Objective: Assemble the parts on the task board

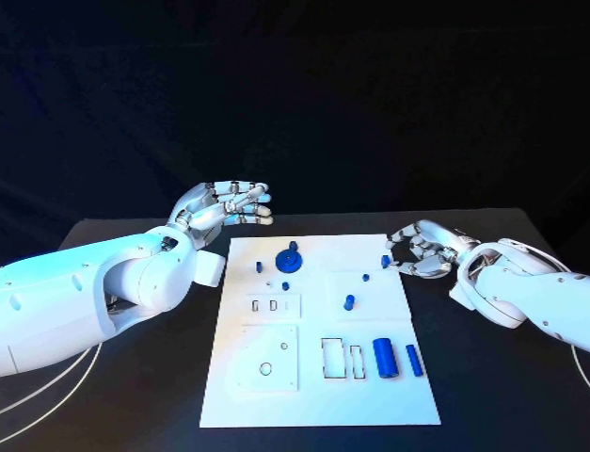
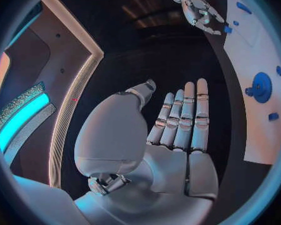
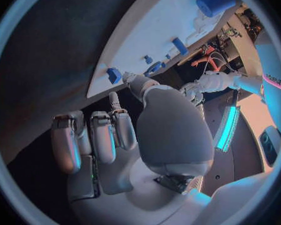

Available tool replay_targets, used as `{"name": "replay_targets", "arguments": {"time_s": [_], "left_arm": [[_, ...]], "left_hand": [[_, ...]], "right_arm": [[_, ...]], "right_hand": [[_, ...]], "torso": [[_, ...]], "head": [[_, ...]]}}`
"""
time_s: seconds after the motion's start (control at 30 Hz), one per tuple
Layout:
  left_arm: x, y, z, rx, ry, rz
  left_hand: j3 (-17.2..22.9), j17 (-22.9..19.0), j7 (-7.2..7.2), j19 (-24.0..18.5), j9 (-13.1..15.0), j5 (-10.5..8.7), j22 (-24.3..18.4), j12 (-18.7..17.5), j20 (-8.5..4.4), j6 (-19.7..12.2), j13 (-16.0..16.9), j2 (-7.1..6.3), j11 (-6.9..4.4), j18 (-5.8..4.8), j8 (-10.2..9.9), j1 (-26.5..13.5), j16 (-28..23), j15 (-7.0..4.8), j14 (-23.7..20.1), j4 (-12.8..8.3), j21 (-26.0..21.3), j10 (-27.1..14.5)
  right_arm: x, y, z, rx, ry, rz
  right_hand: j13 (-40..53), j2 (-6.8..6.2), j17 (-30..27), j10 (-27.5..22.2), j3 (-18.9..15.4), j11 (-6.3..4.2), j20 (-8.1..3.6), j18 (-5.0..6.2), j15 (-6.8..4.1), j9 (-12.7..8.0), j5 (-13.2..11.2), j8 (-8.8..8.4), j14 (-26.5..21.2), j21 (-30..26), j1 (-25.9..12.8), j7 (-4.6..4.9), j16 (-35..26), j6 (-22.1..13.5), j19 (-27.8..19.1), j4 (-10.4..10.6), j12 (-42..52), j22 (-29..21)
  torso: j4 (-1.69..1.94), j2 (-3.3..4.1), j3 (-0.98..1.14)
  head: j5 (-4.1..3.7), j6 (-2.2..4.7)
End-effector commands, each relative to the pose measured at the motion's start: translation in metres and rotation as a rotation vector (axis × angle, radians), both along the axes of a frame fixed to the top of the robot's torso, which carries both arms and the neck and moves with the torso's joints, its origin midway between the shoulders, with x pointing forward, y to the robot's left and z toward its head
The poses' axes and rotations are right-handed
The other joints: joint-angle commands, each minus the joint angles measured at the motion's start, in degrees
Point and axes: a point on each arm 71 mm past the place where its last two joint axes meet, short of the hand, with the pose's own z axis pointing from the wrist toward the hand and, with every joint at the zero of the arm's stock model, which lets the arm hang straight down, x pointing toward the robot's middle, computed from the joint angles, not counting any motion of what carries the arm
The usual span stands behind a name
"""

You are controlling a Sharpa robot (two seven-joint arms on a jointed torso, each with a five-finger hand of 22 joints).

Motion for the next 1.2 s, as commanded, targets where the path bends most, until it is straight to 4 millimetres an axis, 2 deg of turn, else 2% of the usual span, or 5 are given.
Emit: {"name": "replay_targets", "arguments": {"time_s": [0.03,0.2,0.4,0.63,1.2], "left_arm": [[-0.0005,-0.0020,0.0012,-0.014,-0.009,-0.019],[-0.0004,-0.0018,0.0011,-0.014,-0.008,-0.018],[-0.0006,-0.0019,0.0011,-0.014,-0.008,-0.019],[-0.0006,-0.0017,0.0011,-0.014,-0.007,-0.019],[-0.0004,-0.0003,0.0009,-0.012,-0.005,-0.017]], "left_hand": [[0.20,0.08,2.30,-0.36,0.09,0.20,0.06,-0.21,-0.08,-0.51,0.07,0.05,0.00,0.46,-0.30,-0.19,0.22,0.01,-0.39,0.00,0.28,-0.57],[0.20,0.08,2.30,-0.36,0.09,0.20,0.06,-0.21,-0.08,-0.51,0.07,0.05,0.00,0.46,-0.30,-0.19,0.22,0.01,-0.39,0.00,0.28,-0.57],[0.20,0.08,2.30,-0.36,0.09,0.20,0.06,-0.21,-0.08,-0.51,0.07,0.05,0.00,0.46,-0.30,-0.19,0.22,0.01,-0.39,0.00,0.28,-0.57],[0.20,0.08,2.30,-0.36,0.09,0.20,0.06,-0.21,-0.08,-0.51,0.07,0.05,0.00,0.46,-0.30,-0.19,0.22,0.01,-0.39,0.00,0.28,-0.57],[0.20,0.08,2.30,-0.36,0.09,0.20,0.06,-0.21,-0.08,-0.51,0.07,0.05,0.00,0.46,-0.30,-0.19,0.22,0.01,-0.39,0.00,0.28,-0.57]], "right_arm": [[-0.0010,0.0040,-0.0040,-0.001,0.018,0.020],[-0.0014,0.0075,-0.0071,-0.009,0.023,0.028],[0.0005,0.0081,-0.0087,-0.016,0.024,0.020],[0.0027,0.0080,-0.0093,-0.019,0.022,0.010],[0.0069,0.0103,-0.0114,-0.026,0.029,0.005]], "right_hand": [[7.57,-0.07,13.73,-0.34,-0.27,-0.09,0.33,-0.44,0.28,-0.05,-0.20,-0.23,5.75,-0.26,0.43,-0.02,0.26,-0.54,4.97,-0.11,-0.14,14.11],[7.62,0.12,13.76,-0.31,-0.19,-0.08,0.34,-0.45,0.29,-0.02,-0.01,-0.19,5.76,-0.24,0.56,-0.01,0.27,-0.38,4.99,-0.19,-0.09,14.14],[7.82,0.85,13.78,-0.11,0.16,-0.10,0.35,-0.48,0.28,0.14,0.45,0.11,5.76,-0.13,0.52,-0.04,0.28,0.42,5.09,-0.15,0.11,14.23],[7.99,1.77,13.84,0.08,0.75,-0.18,0.32,-0.52,0.22,0.24,0.65,0.35,5.77,0.00,0.36,-0.11,0.30,1.13,5.21,-0.01,0.28,14.34],[8.25,3.00,13.97,0.36,1.66,-0.32,0.22,-0.57,0.10,0.36,0.71,0.61,5.81,0.16,0.39,-0.25,0.35,1.90,5.35,-0.04,0.54,14.48]], "torso": [[-0.02,-0.03,-0.01],[-0.12,-0.06,0.05],[-0.16,-0.07,-0.01],[0.03,-0.06,0.03],[-0.02,-0.08,0.06]], "head": [[0.13,-0.26],[0.20,-0.39],[0.08,-0.41],[-0.03,-0.46],[0.09,-0.52]]}}
